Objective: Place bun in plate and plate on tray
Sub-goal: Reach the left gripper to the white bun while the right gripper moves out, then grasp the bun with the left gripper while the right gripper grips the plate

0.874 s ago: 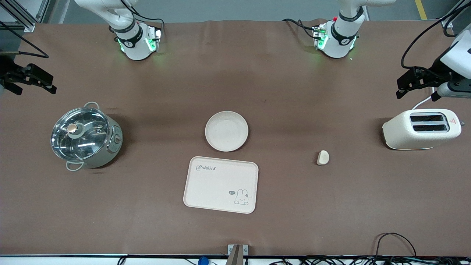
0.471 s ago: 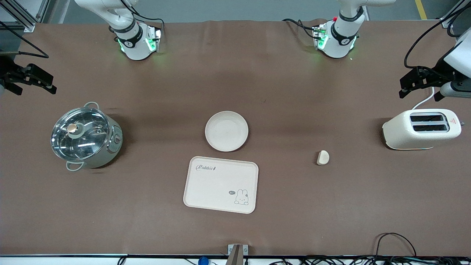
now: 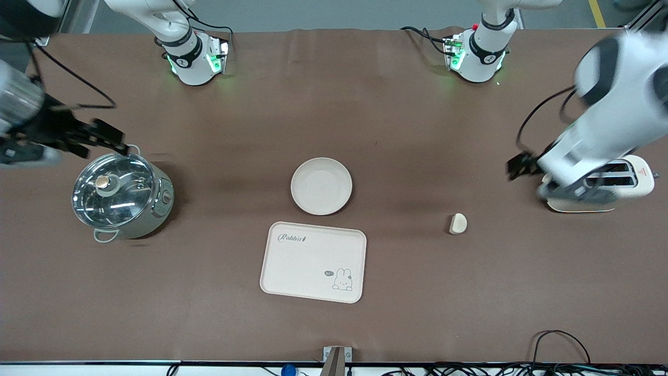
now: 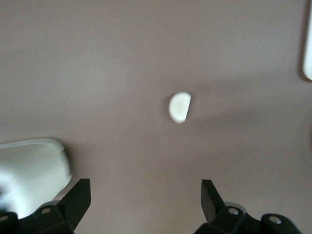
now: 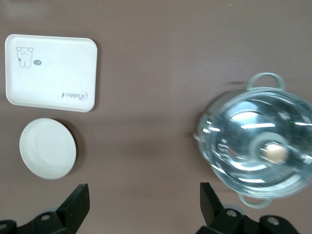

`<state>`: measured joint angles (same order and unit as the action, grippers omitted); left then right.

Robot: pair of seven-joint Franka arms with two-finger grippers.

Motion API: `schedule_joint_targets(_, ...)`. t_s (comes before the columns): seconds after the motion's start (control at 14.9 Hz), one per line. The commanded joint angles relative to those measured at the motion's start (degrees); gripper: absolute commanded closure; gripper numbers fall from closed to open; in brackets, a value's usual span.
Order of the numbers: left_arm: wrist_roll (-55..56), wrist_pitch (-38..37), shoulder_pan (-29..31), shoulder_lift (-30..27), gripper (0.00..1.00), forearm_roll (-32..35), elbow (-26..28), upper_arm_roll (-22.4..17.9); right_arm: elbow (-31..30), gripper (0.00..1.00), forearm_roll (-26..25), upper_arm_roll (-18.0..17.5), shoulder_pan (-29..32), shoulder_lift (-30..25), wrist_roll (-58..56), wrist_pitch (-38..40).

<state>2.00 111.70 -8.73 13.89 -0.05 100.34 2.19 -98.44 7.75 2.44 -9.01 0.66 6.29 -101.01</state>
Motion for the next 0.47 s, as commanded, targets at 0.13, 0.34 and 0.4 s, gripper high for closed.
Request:
schedule_joint_targets(0.13, 0.11, 18.85, 0.55, 13.00, 0.00, -0.57, 3.87, 2.91, -9.29, 0.00, 7.35, 0.20, -6.71, 4.79, 4.42, -14.44)
schedule_joint_targets(0.34, -0.42, 33.97, 0.82, 15.11, 0.00, -0.57, 12.14, 3.00, -14.49, 0.00, 7.72, 0.20, -12.85, 8.12, 8.12, -26.13)
schedule_joint_targets(0.4, -0.42, 36.89, 0.82, 15.55, 0.01, -0.57, 13.81, 3.08, -15.02, 0.00, 7.81, 0.20, -14.61, 10.22, 9.78, -29.39)
